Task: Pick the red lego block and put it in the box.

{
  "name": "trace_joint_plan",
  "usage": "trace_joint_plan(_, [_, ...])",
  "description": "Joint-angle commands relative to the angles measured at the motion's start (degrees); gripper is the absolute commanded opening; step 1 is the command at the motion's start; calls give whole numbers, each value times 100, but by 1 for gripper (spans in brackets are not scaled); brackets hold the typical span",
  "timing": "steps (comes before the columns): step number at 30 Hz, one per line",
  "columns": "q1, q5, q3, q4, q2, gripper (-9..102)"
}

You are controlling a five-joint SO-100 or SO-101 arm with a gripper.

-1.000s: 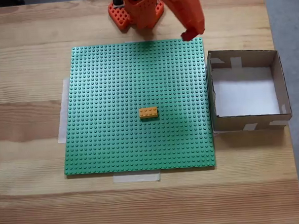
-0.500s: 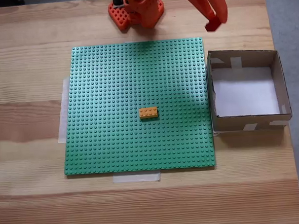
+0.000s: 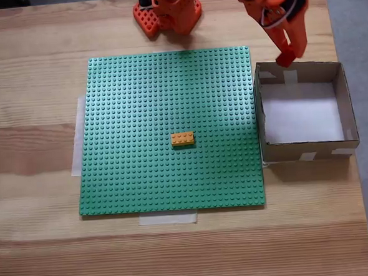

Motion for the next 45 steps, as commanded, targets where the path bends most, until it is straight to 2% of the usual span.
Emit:
trace_joint_plan(1, [-9,44,-510,-35,-369,-1])
trace_joint_plan(15, [158,413,-2171,431,-2549,-1])
trace_joint_plan(26, [264,422,-2162,343,-2883,-1])
trace_joint_plan(45, [686,220,-2162,-299,-3454,-1])
